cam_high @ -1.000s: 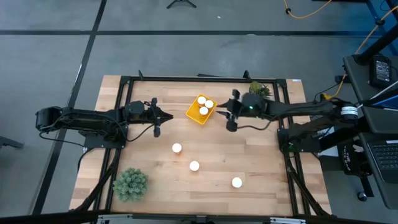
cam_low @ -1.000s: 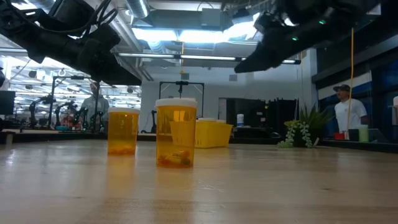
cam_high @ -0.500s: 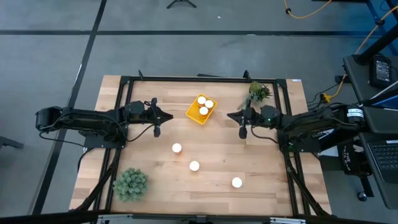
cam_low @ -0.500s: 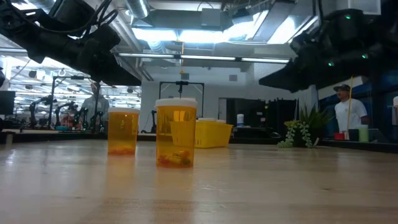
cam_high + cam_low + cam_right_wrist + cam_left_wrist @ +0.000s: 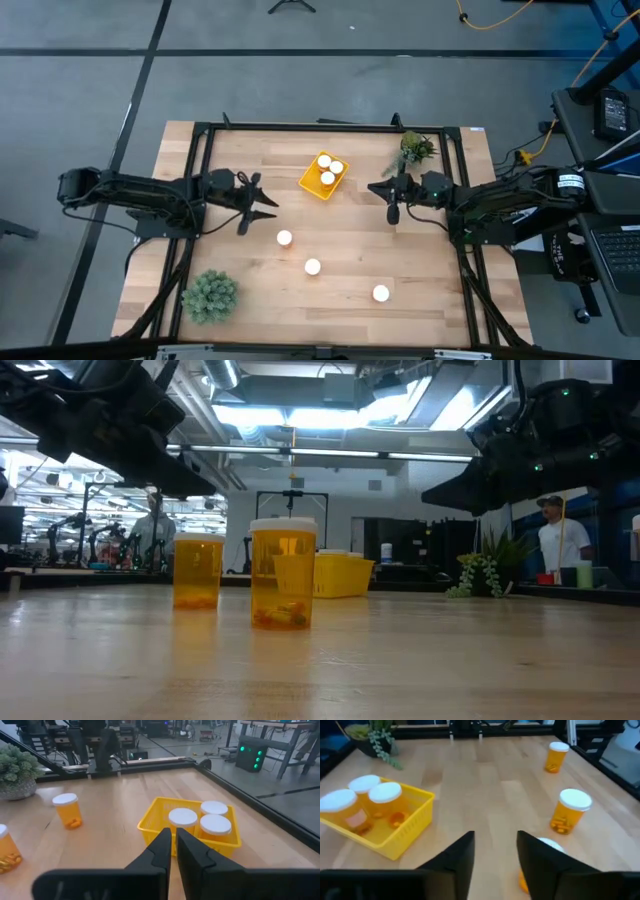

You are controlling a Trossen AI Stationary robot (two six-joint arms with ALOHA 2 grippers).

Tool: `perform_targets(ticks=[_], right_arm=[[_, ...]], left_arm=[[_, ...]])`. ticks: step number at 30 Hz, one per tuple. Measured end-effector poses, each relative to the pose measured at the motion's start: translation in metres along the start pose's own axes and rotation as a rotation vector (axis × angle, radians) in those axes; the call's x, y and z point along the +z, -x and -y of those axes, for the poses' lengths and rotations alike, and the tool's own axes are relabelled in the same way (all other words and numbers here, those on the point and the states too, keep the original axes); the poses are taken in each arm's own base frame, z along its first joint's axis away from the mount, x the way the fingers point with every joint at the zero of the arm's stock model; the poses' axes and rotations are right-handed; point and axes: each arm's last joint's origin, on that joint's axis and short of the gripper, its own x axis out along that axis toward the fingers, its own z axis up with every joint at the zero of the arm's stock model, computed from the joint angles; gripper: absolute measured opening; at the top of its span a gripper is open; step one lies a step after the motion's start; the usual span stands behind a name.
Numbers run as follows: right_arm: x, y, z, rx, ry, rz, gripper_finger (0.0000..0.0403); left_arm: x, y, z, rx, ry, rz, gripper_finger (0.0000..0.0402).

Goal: Pick and place pill bottles into a basket
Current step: Put the top pill bottle into the bin

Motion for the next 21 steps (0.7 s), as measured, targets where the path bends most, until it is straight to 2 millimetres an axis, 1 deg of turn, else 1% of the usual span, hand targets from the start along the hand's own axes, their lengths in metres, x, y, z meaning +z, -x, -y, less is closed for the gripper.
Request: perform_targets(ticks=[5, 9, 13, 21], right_arm=[[0.0, 0.0, 0.0, 0.0, -0.008, 0.0, 0.0032], [0.0, 0.0, 0.0004, -0.012, -0.05, 0.001, 0.0032], [-0.0001, 0.0, 0.0005, -0.016, -0.055, 0.0, 0.0032], [-0.0002, 0.0, 0.0006, -0.018, -0.049, -0.001, 0.0032]], left_arm=[[0.0001, -0.0006, 0.0029, -0.015, 0.03, -0.001, 0.0207], [0.0003, -0.0009, 0.0044, -0.023, 0.028, -0.001, 0.0237], [0.0002, -0.0009, 0.0043, -0.022, -0.012, -0.001, 0.0246], [-0.0006, -0.0014, 0.0076, -0.049, -0.024, -0.011, 0.0244]])
